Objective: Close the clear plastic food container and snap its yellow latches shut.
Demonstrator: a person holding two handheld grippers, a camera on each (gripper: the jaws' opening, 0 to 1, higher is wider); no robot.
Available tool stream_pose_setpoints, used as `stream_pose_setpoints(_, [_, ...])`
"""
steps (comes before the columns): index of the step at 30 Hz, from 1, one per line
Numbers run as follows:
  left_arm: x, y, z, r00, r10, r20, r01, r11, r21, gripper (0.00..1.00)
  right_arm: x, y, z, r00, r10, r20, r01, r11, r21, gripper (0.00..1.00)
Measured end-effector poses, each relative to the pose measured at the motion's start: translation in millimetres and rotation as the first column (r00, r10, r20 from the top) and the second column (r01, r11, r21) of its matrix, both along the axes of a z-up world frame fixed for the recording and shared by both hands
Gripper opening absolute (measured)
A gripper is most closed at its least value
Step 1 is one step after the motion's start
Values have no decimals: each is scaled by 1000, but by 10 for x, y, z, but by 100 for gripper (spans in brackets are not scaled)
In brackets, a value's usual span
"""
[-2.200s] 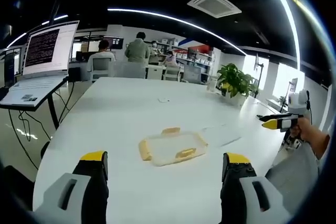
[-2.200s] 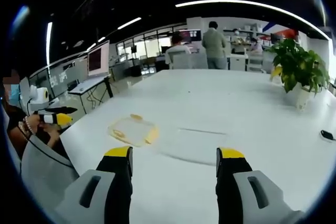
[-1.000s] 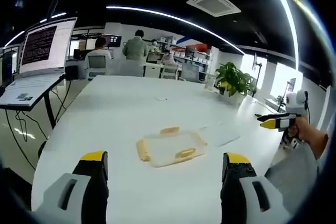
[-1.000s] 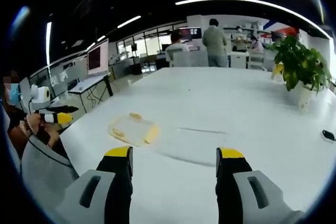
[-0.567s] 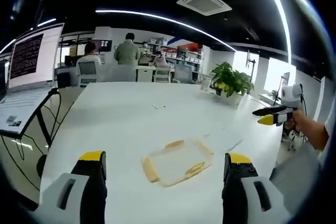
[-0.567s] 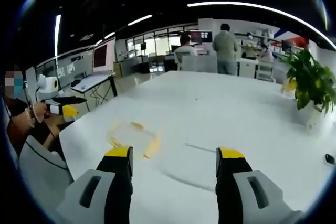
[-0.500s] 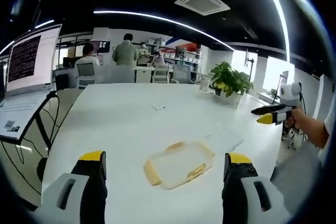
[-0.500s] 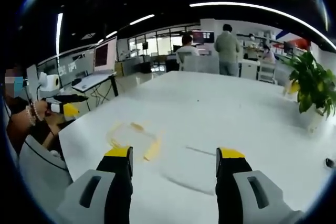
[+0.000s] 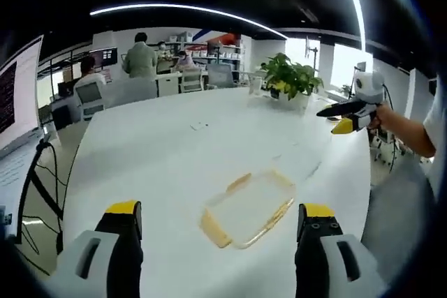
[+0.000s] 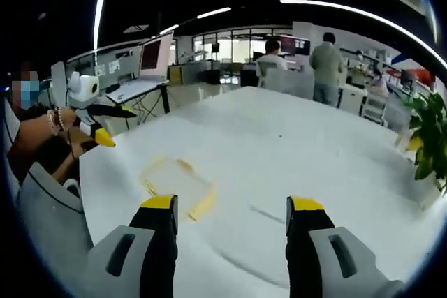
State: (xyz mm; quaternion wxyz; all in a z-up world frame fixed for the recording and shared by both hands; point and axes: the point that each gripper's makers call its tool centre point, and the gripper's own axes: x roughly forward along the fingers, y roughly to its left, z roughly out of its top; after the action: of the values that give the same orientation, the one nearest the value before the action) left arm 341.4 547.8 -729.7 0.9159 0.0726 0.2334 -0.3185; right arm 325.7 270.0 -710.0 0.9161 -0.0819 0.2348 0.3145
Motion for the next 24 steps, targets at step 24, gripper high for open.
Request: stream_pose_setpoints(24, [132,-194,-350,856,-484,-181,516,778,360,77,161,630,-324,877,459,-142,-480,829,-288,59])
